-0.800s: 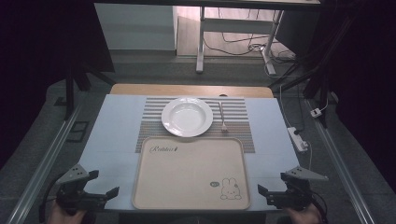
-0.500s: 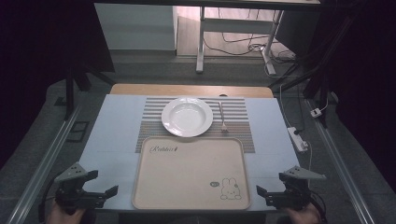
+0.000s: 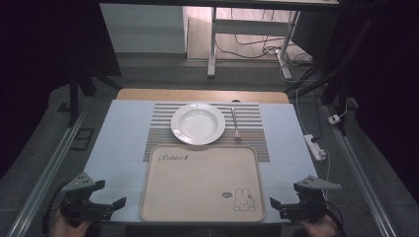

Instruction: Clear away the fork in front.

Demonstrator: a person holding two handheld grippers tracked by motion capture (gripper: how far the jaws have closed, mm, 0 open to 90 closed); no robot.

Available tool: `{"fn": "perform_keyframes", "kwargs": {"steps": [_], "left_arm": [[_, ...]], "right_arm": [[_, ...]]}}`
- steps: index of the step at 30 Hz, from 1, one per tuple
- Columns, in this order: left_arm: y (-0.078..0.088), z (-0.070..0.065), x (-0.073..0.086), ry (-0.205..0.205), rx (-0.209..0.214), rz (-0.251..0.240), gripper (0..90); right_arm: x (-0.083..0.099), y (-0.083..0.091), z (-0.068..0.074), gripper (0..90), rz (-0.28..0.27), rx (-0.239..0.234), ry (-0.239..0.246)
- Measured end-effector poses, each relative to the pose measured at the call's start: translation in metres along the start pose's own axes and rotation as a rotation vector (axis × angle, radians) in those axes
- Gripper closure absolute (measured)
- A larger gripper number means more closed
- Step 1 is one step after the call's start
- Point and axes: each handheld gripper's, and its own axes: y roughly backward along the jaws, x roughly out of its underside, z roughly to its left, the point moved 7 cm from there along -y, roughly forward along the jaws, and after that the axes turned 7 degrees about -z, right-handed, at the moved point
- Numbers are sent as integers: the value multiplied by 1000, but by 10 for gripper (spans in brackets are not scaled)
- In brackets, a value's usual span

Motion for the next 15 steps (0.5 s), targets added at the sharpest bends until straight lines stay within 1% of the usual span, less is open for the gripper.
{"fn": "perform_keyframes", "kwargs": {"steps": [3,6,9,10,11,15], "left_arm": [[0,0,0,5,8,-2,6],[0,0,0,8,15,-3,7],[0,0,0,10,19,-4,7],[0,1,0,11,18,-4,7],[0,1,0,12,19,-4,8],[0,1,0,14,22,-1,8]], "right_arm": [[-1,1,0,0,-5,7,1],[-1,0,2,0,-3,-6,21],[-2,-1,3,0,-3,6,44],[-2,-1,3,0,-3,6,44],[-3,-1,3,0,-10,15,60],[-4,-4,3,0,-6,20,84]]}}
